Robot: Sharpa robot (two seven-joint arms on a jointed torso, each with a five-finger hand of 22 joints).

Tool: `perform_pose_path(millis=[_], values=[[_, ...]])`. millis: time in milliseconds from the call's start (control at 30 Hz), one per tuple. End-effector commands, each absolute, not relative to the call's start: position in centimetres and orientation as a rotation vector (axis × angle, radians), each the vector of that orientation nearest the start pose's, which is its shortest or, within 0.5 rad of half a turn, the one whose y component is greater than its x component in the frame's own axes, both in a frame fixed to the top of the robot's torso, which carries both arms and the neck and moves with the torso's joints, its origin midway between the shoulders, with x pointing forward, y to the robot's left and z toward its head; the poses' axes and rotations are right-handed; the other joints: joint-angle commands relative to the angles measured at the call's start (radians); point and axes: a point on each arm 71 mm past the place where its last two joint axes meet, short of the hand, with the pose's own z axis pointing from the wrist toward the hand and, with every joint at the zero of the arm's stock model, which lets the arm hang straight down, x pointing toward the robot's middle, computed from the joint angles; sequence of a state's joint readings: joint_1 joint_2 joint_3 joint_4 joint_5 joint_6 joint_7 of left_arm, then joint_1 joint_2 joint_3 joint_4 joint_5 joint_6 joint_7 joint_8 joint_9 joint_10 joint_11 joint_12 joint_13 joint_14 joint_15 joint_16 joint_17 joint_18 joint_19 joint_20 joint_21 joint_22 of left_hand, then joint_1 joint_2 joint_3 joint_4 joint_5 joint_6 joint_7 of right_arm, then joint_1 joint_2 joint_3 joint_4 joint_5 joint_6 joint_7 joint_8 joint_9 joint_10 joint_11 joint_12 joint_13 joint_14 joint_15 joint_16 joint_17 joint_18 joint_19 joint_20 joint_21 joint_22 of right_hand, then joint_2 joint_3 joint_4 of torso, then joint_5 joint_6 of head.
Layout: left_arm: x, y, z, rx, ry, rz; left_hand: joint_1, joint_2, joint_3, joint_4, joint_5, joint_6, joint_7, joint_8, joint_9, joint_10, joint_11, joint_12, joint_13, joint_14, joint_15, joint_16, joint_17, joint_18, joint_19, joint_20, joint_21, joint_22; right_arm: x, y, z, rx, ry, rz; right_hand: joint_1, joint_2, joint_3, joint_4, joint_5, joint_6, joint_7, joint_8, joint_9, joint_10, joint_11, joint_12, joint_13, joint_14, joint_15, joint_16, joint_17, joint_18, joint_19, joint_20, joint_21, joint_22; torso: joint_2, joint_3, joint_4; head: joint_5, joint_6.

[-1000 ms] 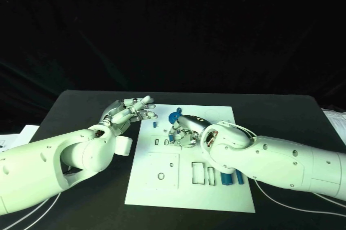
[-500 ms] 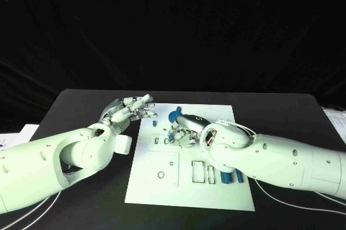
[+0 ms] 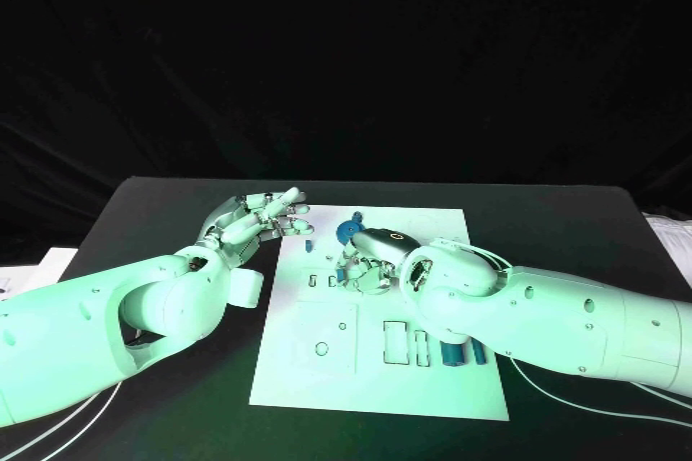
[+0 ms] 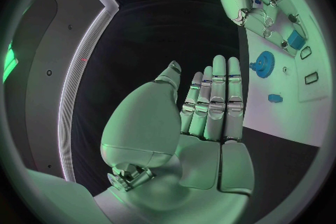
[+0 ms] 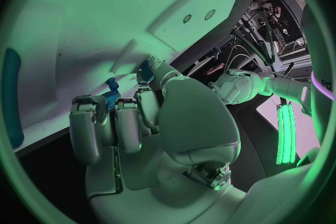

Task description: Assemble the parts on the task board

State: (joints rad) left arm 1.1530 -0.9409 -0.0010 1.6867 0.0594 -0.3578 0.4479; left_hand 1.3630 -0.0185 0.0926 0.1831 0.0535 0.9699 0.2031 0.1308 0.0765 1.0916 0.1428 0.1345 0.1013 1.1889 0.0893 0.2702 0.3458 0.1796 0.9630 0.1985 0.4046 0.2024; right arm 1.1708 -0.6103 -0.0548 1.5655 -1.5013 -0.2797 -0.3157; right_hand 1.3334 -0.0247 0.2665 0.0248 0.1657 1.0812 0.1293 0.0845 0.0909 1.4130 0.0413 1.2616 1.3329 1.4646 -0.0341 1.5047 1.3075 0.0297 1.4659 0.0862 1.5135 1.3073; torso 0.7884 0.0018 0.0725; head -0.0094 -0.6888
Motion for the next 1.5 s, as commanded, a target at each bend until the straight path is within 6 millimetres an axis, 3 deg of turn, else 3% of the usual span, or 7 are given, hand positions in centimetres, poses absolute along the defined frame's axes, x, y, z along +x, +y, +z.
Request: perform_pose_path(millis=[33,467,900,1167,1500], values=[[45.7,21.2,-17.0,-1.185,1.341,-1.627,0.001,0.009,-0.001,-0.005,0.001,0.003,0.001,-0.003,-0.002,0.005,0.001,-0.004,0.002,-0.003,-0.002,-0.005,0.001,0.002,-0.009,0.001,-0.003,0.0,45.6,-8.1,-20.6,-0.237,1.785,0.674,-0.003,-0.014,-0.003,0.003,-0.001,-0.01,0.001,-0.005,-0.002,-0.009,0.002,-0.006,0.011,0.077,0.007,-0.007,0.13,0.004,0.0,-0.002,-0.005,0.125,0.0,-0.0003,0.0001,0.0,-0.002],[45.7,21.3,-17.0,-1.188,1.344,-1.624,0.001,0.01,-0.001,-0.006,0.001,0.003,0.001,-0.004,-0.002,0.005,0.001,-0.005,0.002,-0.004,-0.002,-0.006,0.003,0.002,-0.009,0.001,-0.003,0.0,45.5,-8.1,-20.5,-0.233,1.771,0.682,-0.027,-0.045,-0.018,0.006,-0.001,-0.053,0.016,-0.02,-0.014,-0.026,0.016,-0.032,-0.007,0.075,0.019,-0.015,0.119,0.007,-0.009,0.008,-0.012,0.112,0.0,-0.0008,0.0005,-0.001,0.0],[45.7,21.2,-17.1,-1.189,1.347,-1.622,0.002,0.01,-0.001,-0.006,0.001,0.003,0.001,-0.004,-0.002,0.004,0.001,-0.006,0.002,-0.004,-0.002,-0.007,0.003,0.002,-0.009,0.001,-0.003,0.0,45.5,-8.2,-20.4,-0.224,1.756,0.69,-0.036,-0.055,-0.03,0.01,0.004,-0.065,0.018,-0.019,-0.017,-0.04,0.018,-0.055,-0.024,0.074,0.021,-0.018,0.115,0.009,-0.014,0.011,-0.016,0.105,0.0,-0.0006,-0.0009,-0.002,0.001],[45.7,21.3,-17.1,-1.19,1.347,-1.622,0.002,0.01,-0.001,-0.006,0.001,0.003,0.001,-0.004,-0.002,0.004,0.001,-0.006,0.002,-0.004,-0.002,-0.007,0.003,0.002,-0.009,0.001,-0.003,0.0,45.5,-8.2,-19.8,-0.183,1.679,0.731,-0.06,-0.083,-0.078,0.027,0.001,-0.117,0.026,-0.021,-0.023,-0.079,0.026,-0.113,-0.068,0.071,0.028,-0.028,0.101,0.014,-0.029,0.018,-0.028,0.084,0.0,-0.0001,-0.0002,-0.003,0.002],[46.0,21.6,-17.2,-1.193,1.346,-1.613,0.002,0.01,-0.001,-0.007,0.001,0.003,0.001,-0.004,-0.002,0.004,0.001,-0.006,0.002,-0.004,-0.002,-0.007,0.004,0.002,-0.009,0.001,-0.003,0.0,44.5,-8.6,-19.0,-0.147,1.623,0.802,-0.056,-0.09,-0.112,0.036,0.015,-0.139,0.029,-0.017,-0.021,-0.102,0.03,-0.148,-0.099,0.068,0.031,-0.037,0.089,0.017,-0.04,0.021,-0.037,0.069,-0.001,0.0,-0.0003,-0.002,0.004]])
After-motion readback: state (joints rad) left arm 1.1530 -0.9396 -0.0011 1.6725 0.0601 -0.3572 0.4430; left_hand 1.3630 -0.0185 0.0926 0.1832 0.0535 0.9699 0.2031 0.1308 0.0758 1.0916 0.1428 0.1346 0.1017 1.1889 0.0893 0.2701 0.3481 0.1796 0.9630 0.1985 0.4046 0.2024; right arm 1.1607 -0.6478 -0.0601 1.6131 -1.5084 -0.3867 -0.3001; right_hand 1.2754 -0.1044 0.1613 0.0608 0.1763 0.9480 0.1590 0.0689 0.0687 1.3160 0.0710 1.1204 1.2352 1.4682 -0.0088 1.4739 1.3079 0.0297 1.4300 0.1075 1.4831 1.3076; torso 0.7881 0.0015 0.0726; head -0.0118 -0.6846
